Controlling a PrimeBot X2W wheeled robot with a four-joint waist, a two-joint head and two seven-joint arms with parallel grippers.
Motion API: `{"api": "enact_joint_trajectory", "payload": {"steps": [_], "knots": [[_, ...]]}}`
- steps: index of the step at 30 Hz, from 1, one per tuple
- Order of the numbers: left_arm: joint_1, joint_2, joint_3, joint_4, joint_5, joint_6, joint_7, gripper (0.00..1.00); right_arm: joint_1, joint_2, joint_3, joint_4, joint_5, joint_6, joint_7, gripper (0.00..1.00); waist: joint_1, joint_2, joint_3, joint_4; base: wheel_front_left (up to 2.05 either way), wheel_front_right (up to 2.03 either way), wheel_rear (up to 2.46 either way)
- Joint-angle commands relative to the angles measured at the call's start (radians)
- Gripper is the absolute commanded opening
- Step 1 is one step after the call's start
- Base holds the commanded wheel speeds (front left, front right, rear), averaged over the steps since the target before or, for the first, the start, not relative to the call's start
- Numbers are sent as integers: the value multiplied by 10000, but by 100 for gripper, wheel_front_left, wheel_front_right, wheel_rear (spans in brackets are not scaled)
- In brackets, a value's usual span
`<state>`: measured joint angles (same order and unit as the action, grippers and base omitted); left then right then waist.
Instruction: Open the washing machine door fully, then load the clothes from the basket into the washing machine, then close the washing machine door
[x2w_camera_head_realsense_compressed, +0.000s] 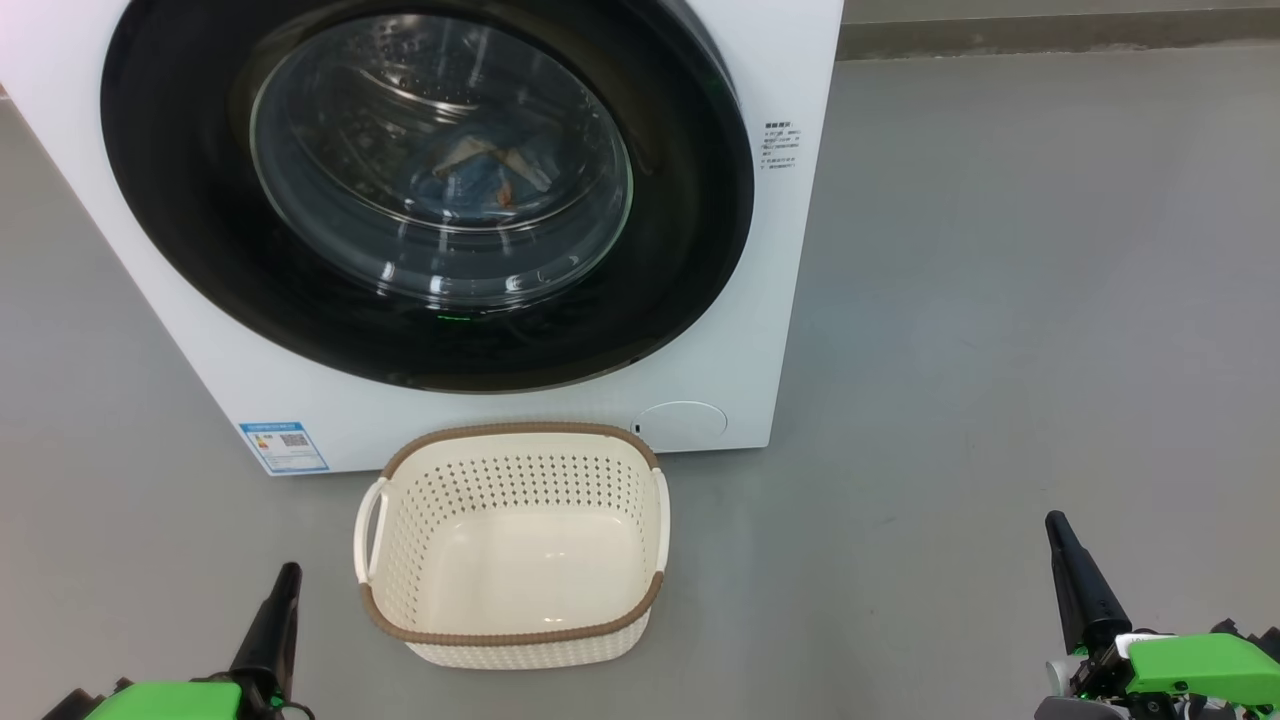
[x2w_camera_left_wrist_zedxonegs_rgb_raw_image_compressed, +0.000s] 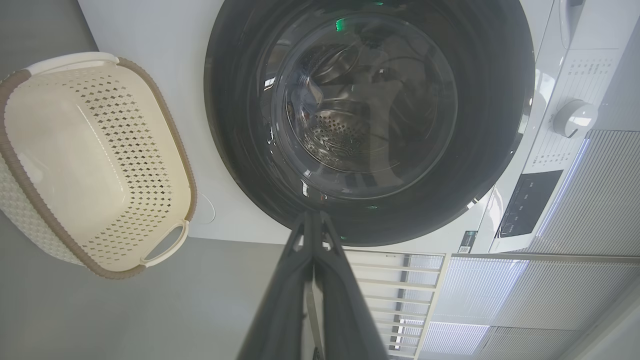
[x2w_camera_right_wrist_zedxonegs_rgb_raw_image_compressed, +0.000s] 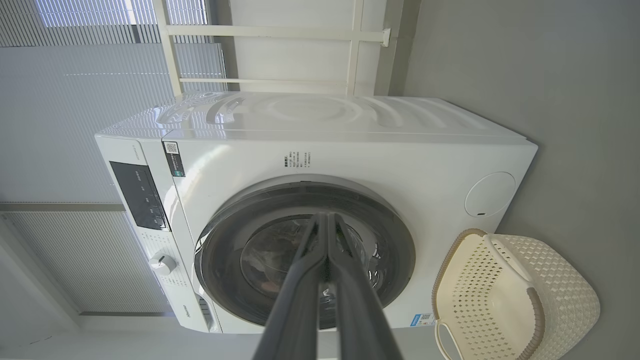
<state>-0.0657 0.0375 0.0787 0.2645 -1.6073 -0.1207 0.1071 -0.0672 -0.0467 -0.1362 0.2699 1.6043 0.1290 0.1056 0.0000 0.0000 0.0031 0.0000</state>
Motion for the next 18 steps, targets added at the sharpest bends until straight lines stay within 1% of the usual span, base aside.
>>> {"api": "enact_joint_trajectory", "payload": {"steps": [1, 18], "knots": [[-423, 133, 354, -194, -10, -100, 63, 0, -408, -35, 225, -251, 44, 17, 76, 0, 0, 0, 0, 0, 0, 0, 0], [-423, 132, 356, -194, -8, -100, 65, 0, -408, -35, 225, -251, 44, 17, 76, 0, 0, 0, 0, 0, 0, 0, 0]]}}
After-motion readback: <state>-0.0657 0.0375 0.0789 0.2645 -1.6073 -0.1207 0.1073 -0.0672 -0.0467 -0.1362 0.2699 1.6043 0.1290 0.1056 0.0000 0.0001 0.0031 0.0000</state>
